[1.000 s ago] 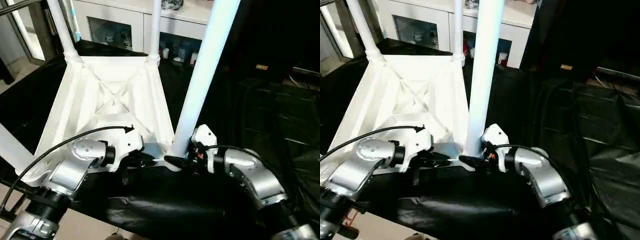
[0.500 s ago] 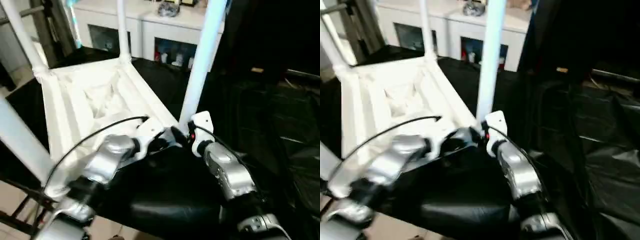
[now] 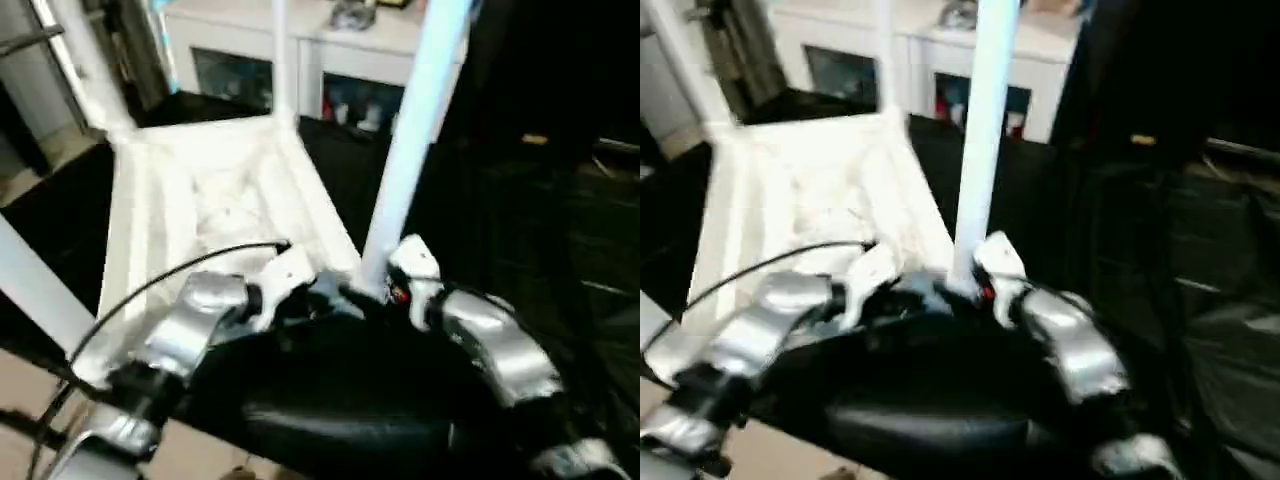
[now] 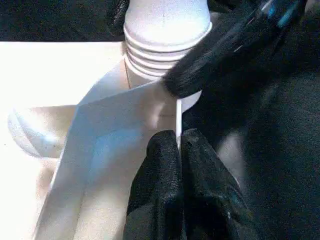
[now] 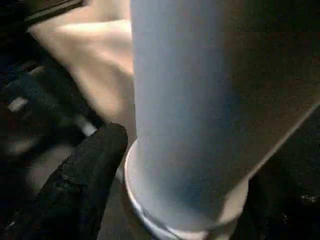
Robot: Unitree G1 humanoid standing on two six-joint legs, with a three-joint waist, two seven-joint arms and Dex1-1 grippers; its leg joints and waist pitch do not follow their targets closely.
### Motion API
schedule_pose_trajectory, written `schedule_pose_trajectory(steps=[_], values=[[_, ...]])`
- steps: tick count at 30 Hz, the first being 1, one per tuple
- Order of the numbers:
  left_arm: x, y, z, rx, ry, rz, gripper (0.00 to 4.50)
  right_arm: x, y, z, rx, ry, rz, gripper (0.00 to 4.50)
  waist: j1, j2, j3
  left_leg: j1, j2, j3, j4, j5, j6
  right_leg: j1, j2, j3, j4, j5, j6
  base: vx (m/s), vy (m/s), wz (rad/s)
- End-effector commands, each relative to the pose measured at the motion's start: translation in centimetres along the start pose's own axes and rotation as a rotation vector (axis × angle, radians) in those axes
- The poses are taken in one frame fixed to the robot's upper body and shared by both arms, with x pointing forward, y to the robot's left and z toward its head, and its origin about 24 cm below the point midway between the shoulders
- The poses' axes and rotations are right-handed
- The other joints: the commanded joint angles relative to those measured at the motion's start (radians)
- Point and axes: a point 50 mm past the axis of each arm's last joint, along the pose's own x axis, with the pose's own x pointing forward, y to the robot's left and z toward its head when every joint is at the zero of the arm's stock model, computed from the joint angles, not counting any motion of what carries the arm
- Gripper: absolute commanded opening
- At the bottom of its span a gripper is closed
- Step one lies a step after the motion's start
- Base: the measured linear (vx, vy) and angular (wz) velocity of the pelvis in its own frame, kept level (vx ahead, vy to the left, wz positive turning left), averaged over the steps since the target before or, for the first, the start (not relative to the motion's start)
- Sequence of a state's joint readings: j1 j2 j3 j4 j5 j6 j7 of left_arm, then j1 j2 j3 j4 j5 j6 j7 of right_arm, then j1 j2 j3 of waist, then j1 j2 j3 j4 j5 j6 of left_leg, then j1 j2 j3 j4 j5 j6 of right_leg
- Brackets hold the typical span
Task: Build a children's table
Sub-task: Rotate leg to tighten
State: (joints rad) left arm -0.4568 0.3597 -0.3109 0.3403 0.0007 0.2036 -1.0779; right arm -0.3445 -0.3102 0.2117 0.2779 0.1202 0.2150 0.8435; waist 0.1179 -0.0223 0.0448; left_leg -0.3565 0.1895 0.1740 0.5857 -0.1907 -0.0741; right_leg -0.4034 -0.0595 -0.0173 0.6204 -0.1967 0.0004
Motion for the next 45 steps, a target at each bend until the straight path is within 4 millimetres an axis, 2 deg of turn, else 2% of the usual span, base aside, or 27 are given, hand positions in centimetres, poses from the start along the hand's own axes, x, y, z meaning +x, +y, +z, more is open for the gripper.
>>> schedule_pose_trajectory(steps=[1, 4, 8, 16, 19, 20, 22, 23, 24, 26, 27, 29, 33, 34, 35, 37, 39, 41, 45], values=[[0.7, -1.1, 1.3, 0.043, -0.095, -0.109, 0.00, 0.3, 1.1, 0.9, -0.023, -0.029, 0.119, 3.63, -0.001, -0.004, -0.049, 0.003, 0.036, -0.009, -0.073, -0.208, 0.032, 0.043, -0.068, 0.034, -0.073, -0.143, -0.194, 0.000, 0.000, 0.00], [-0.5, -1.2, 1.0, 0.036, -0.090, -0.154, 0.00, -1.0, 1.3, 0.7, -0.028, -0.002, 0.199, 3.63, 0.001, -0.003, -0.047, 0.007, 0.037, -0.009, -0.076, -0.228, 0.028, 0.041, -0.069, 0.034, -0.077, -0.183, -0.193, 0.000, 0.000, 0.00], [-1.1, -1.0, 0.8, 0.041, -0.085, -0.169, 0.00, -1.5, 1.2, 0.7, -0.023, 0.008, 0.223, 3.63, 0.000, -0.005, -0.047, 0.005, 0.037, -0.009, -0.076, -0.224, 0.024, 0.041, -0.070, 0.034, -0.078, -0.193, -0.194, 0.000, 0.000, 0.00], [-1.3, -1.2, 0.6, 0.037, -0.080, -0.194, 0.00, -1.5, 2.0, 0.6, 0.003, 0.013, 0.280, 2.86, 0.004, -0.004, -0.048, 0.004, 0.037, -0.008, -0.074, -0.190, 0.027, 0.042, -0.069, 0.033, -0.074, -0.141, -0.203, 0.000, 0.000, 0.00], [-1.1, -1.1, 0.6, 0.033, -0.082, -0.174, 0.00, -1.3, 2.1, 0.5, 0.019, 0.001, 0.262, 2.74, 0.004, -0.004, -0.047, 0.005, 0.037, -0.008, -0.076, -0.203, 0.021, 0.042, -0.071, 0.033, -0.075, -0.161, -0.202, 0.000, 0.000, 0.00], [-0.8, -0.9, 0.6, 0.031, -0.075, -0.142, 0.00, -1.0, 2.0, 0.3, 0.033, 0.001, 0.224, 2.70, 0.004, -0.001, -0.047, 0.005, 0.037, -0.008, -0.076, -0.209, 0.017, 0.040, -0.071, 0.033, -0.075, -0.165, -0.201, 0.000, 0.000, 0.00], [-0.3, -0.3, 0.4, 0.020, -0.050, -0.061, 0.00, -0.5, 1.8, -0.2, 0.046, 0.019, 0.139, 2.69, 0.003, -0.003, -0.045, 0.004, 0.036, -0.010, -0.079, -0.222, 0.007, 0.042, -0.071, 0.033, -0.078, -0.192, -0.193, 0.000, 0.000, 0.00], [0.3, 0.5, 0.5, -0.010, -0.034, 0.038, 0.00, 0.4, 1.3, -1.0, 0.075, 0.048, -0.003, 2.69, -0.002, -0.005, -0.044, 0.003, 0.035, -0.009, -0.080, -0.225, -0.003, 0.039, -0.069, 0.033, -0.081, -0.211, -0.185, 0.000, 0.000, 0.00], [0.5, 0.8, 0.5, -0.019, -0.034, 0.065, 0.00, 0.7, 1.2, -1.3, 0.088, 0.060, -0.052, 2.68, -0.008, -0.004, -0.038, 0.006, 0.031, -0.010, -0.083, -0.260, -0.019, 0.034, -0.070, 0.033, -0.090, -0.284, -0.173, 0.000, 0.000, 0.00], [0.6, 1.0, 0.7, -0.030, -0.040, 0.086, 0.00, 1.0, 1.0, -1.6, 0.109, 0.068, -0.106, 2.67, -0.013, -0.006, -0.042, 0.004, 0.033, -0.017, -0.087, -0.278, -0.035, 0.042, -0.076, 0.033, -0.091, -0.354, -0.143, 0.000, 0.000, 0.00], [1.0, 1.3, 0.9, -0.040, -0.043, 0.117, 0.00, 1.4, 0.7, -1.9, 0.151, 0.074, -0.179, 2.66, -0.015, -0.006, -0.040, 0.008, 0.033, -0.016, -0.088, -0.291, -0.034, 0.035, -0.074, 0.034, -0.096, -0.364, -0.135, 0.000, 0.000, 0.00], [1.7, 1.6, 1.4, -0.049, -0.044, 0.153, 0.00, 2.0, 0.4, -2.4, 0.228, 0.078, -0.284, 2.66, -0.019, -0.006, -0.039, 0.010, 0.031, -0.017, -0.088, -0.299, -0.036, 0.032, -0.074, 0.035, -0.098, -0.377, -0.132, 0.000, 0.000, 0.00], [3.5, 1.9, 2.7, -0.072, -0.056, 0.224, 0.00, 3.4, 0.5, -3.2, 0.330, 0.102, -0.451, 2.66, -0.027, -0.003, -0.042, 0.008, 0.030, -0.016, -0.088, -0.280, -0.042, 0.033, -0.071, 0.036, -0.095, -0.321, -0.142, 0.000, 0.000, 0.00], [3.8, 1.8, 2.9, -0.074, -0.061, 0.226, 0.00, 3.7, 0.7, -3.2, 0.328, 0.100, -0.451, 2.66, -0.027, -0.003, -0.042, 0.008, 0.030, -0.016, -0.088, -0.280, -0.042, 0.033, -0.071, 0.036, -0.095, -0.321, -0.142, 0.000, 0.000, 0.00], [4.9, 1.6, 3.8, -0.077, -0.088, 0.224, 0.00, 4.8, 1.4, -2.5, 0.311, 0.070, -0.426, 2.66, -0.028, 0.002, -0.042, 0.008, 0.031, -0.015, -0.087, -0.272, -0.040, 0.033, -0.070, 0.036, -0.093, -0.274, -0.148, 0.000, 0.000, 0.00], [5.2, 1.5, 4.0, -0.075, -0.095, 0.219, 0.00, 5.1, 1.6, -2.2, 0.312, 0.054, -0.406, 2.66, -0.025, 0.000, -0.046, 0.007, 0.029, -0.015, -0.085, -0.260, -0.032, 0.039, -0.071, 0.037, -0.090, -0.243, -0.151, 0.000, 0.000, 0.00], [5.6, 1.3, 4.3, -0.066, -0.105, 0.207, 0.00, 5.6, 1.9, -1.7, 0.331, 0.019, -0.367, 3.22, -0.024, -0.001, -0.046, 0.006, 0.028, -0.012, -0.084, -0.245, -0.018, 0.040, -0.071, 0.037, -0.091, -0.222, -0.153, 0.000, 0.000, 0.00], [5.7, 1.0, 4.3, -0.051, -0.110, 0.176, 0.00, 5.6, 2.1, -1.2, 0.330, -0.004, -0.324, 3.36, -0.023, 0.001, -0.046, 0.004, 0.029, -0.012, -0.084, -0.229, -0.009, 0.043, -0.070, 0.036, -0.089, -0.196, -0.159, 0.000, 0.000, 0.00], [5.3, 0.5, 3.9, -0.019, -0.105, 0.113, 0.00, 5.4, 2.1, -0.7, 0.259, -0.019, -0.267, 3.71, -0.022, 0.002, -0.044, 0.005, 0.031, -0.013, -0.087, -0.246, -0.009, 0.042, -0.071, 0.036, -0.093, -0.228, -0.158, 0.000, 0.000, 0.00]])
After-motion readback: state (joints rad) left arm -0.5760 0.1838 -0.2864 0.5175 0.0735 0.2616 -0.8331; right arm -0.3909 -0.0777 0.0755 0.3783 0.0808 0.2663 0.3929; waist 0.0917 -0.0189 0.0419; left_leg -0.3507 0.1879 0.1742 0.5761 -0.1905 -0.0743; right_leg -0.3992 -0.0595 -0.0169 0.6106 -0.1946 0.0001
